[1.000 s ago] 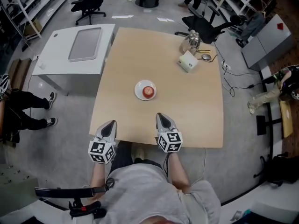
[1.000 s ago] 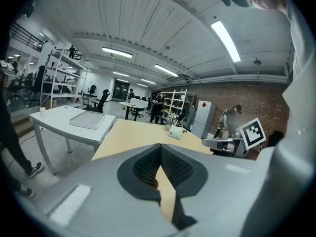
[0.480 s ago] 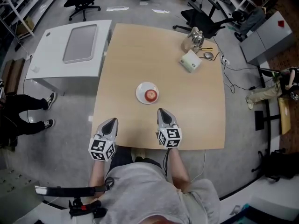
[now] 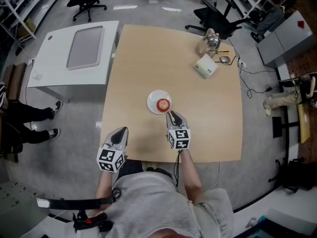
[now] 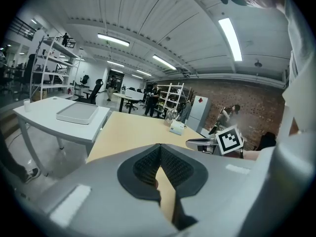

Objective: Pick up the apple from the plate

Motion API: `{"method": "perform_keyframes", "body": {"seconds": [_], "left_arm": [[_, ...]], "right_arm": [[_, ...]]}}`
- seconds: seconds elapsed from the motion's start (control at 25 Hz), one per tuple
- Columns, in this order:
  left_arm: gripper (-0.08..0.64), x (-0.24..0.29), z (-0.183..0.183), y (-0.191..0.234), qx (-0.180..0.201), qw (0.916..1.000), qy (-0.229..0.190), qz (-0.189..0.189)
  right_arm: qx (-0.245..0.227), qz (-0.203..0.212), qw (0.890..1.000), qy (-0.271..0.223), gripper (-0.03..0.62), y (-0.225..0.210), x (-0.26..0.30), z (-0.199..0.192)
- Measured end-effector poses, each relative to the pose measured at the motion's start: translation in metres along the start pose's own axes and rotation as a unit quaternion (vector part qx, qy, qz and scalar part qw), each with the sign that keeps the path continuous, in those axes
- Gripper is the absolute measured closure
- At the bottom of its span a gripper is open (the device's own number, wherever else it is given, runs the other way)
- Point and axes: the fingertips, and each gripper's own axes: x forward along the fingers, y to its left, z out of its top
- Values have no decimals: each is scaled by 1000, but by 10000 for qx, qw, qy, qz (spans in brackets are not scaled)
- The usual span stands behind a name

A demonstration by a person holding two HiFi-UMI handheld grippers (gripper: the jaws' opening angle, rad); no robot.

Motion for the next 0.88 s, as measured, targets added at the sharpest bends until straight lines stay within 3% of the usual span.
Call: {"method": "perform_keyframes", "body": {"seconds": [0.56,0.88], "left_arm": [[541,12,6,6,25,10000,70,-4],[541,21,6,16,14,9999,111,36]], "right_arm": [[-108,116,9985,519,356,-7,45,-31],[-145,80,9968,778,296,-13,68,-47]]}}
